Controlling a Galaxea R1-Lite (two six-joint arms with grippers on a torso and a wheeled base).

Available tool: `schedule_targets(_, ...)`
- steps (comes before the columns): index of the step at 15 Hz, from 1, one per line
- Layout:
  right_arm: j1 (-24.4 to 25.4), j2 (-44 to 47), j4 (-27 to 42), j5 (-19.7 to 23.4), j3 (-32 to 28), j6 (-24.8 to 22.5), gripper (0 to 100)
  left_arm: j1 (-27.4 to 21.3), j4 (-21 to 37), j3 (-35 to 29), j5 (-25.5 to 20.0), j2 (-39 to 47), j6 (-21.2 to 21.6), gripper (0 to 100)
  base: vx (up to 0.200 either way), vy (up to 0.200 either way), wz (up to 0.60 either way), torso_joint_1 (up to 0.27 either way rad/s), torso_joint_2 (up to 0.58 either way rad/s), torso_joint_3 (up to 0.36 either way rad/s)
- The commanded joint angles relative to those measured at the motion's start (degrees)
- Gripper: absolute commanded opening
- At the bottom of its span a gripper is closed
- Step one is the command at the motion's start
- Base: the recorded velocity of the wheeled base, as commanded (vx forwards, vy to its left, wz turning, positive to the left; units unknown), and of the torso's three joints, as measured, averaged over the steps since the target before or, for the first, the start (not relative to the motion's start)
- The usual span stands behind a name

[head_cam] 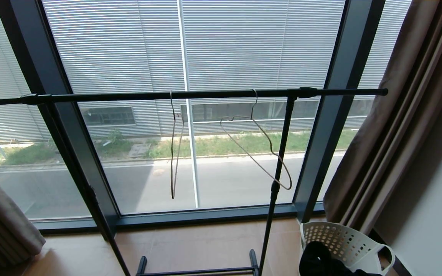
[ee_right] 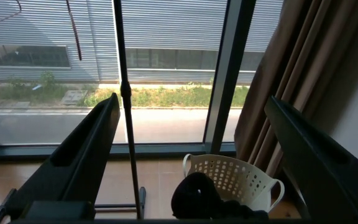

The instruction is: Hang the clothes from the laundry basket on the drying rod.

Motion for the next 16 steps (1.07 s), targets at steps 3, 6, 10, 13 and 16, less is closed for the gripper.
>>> schedule_targets(3, 0.01, 0.06, -0.01, -0.02, 0.0, -0.01, 100, 0.01, -0.02, 0.0, 0.03, 0.05, 0.0, 100, 0.0, 0.0, 0.0, -0.163, 0.41, 0.251)
schedule_targets(6, 0.01, 0.06, -0.01, -0.02, 0.0, -0.01, 100, 0.01, -0.02, 0.0, 0.03, 0.05, 0.0, 100, 0.0, 0.0, 0.0, -0.201, 0.53, 0.333)
schedule_targets(10, 0.01, 0.06, -0.01, -0.02, 0.0, -0.01, 100, 0.01, 0.06, 0.0, -0.06, 0.05, 0.0, 100, 0.0, 0.0, 0.0, -0.19, 0.54, 0.345)
schedule_targets(13, 0.01, 0.06, -0.01, -0.02, 0.0, -0.01, 100, 0.01, -0.02, 0.0, -0.06, 0.05, 0.0, 100, 0.0, 0.0, 0.0, -0.162, 0.52, 0.356)
schedule_targets(16, 0.01, 0.06, -0.01, -0.02, 0.0, -0.01, 100, 0.01, -0.02, 0.0, -0.06, 0.05, 0.0, 100, 0.0, 0.0, 0.0, -0.146, 0.5, 0.356)
